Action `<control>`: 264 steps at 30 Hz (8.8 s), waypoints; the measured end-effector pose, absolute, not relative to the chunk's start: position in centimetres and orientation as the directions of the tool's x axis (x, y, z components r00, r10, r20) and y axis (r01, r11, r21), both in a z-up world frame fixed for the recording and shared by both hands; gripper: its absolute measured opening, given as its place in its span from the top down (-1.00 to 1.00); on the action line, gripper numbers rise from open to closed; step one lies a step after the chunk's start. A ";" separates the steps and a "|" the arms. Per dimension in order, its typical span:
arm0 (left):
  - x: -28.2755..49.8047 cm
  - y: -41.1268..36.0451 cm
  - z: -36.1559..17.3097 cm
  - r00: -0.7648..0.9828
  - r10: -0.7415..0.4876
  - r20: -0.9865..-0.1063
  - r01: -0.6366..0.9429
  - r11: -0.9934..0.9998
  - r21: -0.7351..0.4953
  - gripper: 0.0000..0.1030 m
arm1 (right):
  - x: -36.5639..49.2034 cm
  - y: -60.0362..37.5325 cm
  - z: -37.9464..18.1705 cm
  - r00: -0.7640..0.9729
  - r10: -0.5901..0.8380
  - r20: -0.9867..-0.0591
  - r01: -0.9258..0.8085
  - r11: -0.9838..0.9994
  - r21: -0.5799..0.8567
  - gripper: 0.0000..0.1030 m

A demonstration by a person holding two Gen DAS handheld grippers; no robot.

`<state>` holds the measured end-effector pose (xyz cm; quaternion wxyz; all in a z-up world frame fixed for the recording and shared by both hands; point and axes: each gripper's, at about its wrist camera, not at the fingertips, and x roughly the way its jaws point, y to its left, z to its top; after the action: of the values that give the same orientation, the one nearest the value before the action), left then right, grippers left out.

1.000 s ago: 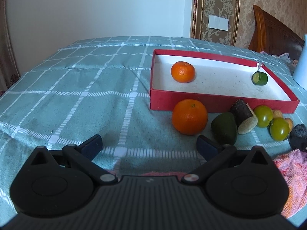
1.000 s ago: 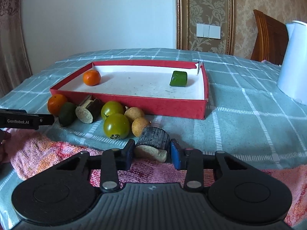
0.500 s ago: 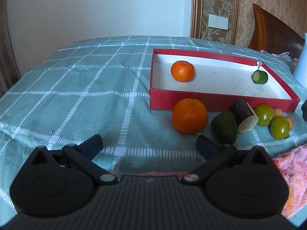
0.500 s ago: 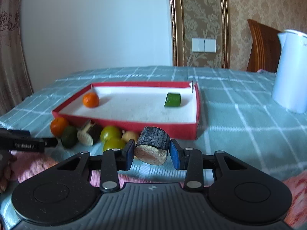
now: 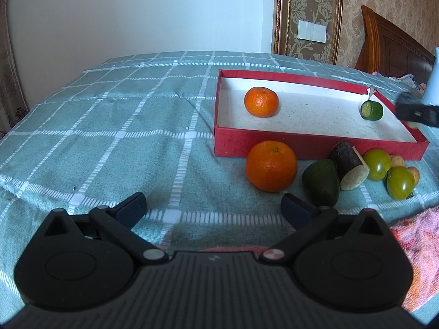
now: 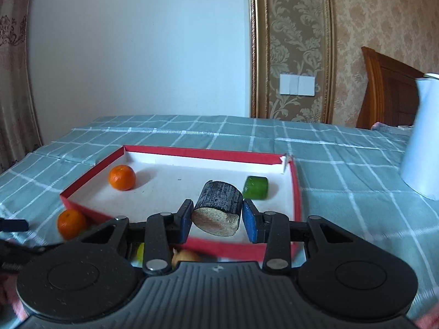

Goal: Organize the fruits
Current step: 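Carry the eggplant slice into the box beside the cucumber, then open the right gripper and withdraw it from the box, then move the left gripper to the second mandarin and close on it, then carry the mandarin into the box toward the first mandarin, then open the left gripper and withdraw it from the box, then move the right gripper to the small brown round fruit and close on it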

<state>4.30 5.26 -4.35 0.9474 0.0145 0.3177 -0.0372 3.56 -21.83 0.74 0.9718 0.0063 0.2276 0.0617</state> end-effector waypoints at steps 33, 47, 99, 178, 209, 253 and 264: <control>4.3 5.2 -4.3 0.796 -0.061 -0.603 0.080 0.997 0.004 -1.00 | 13.3 -20.2 -2.6 0.791 0.123 -0.599 -0.103 0.992 0.067 0.26; 4.3 5.2 -4.3 0.796 -0.061 -0.603 0.080 0.997 0.004 -1.00 | 12.5 -20.8 -2.5 0.796 0.111 -0.595 -0.078 0.994 0.081 -0.08; 3.7 4.3 -3.8 0.822 -0.021 -0.569 0.063 0.997 0.054 -1.00 | -0.1 -26.6 -4.3 0.800 -0.050 -0.598 0.105 0.993 0.058 -0.86; 14.2 1.3 -1.3 0.796 -0.103 -0.597 0.120 0.993 -0.011 0.24 | 0.1 -26.4 -4.3 0.795 -0.052 -0.604 0.100 0.994 0.047 -0.92; 11.5 -0.3 -1.0 0.834 -0.118 -0.538 0.170 0.984 0.048 -0.56 | 0.1 -26.3 -4.3 0.793 -0.047 -0.608 0.092 0.995 0.044 -0.98; 5.6 5.9 -4.2 0.788 -0.068 -0.612 0.072 0.997 -0.018 -1.00 | -0.7 -22.5 -3.5 0.830 0.151 -0.536 -0.204 0.978 -0.039 -0.13; 5.6 6.0 -4.2 0.788 -0.071 -0.612 0.072 0.997 -0.022 -1.00 | -0.1 -21.6 -3.7 0.797 0.231 -0.557 -0.286 0.958 -0.012 0.53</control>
<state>5.61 5.97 -4.16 0.9455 0.0011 0.3234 -0.0377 -0.06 -21.58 -3.65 0.9468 -0.0476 0.2875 0.1365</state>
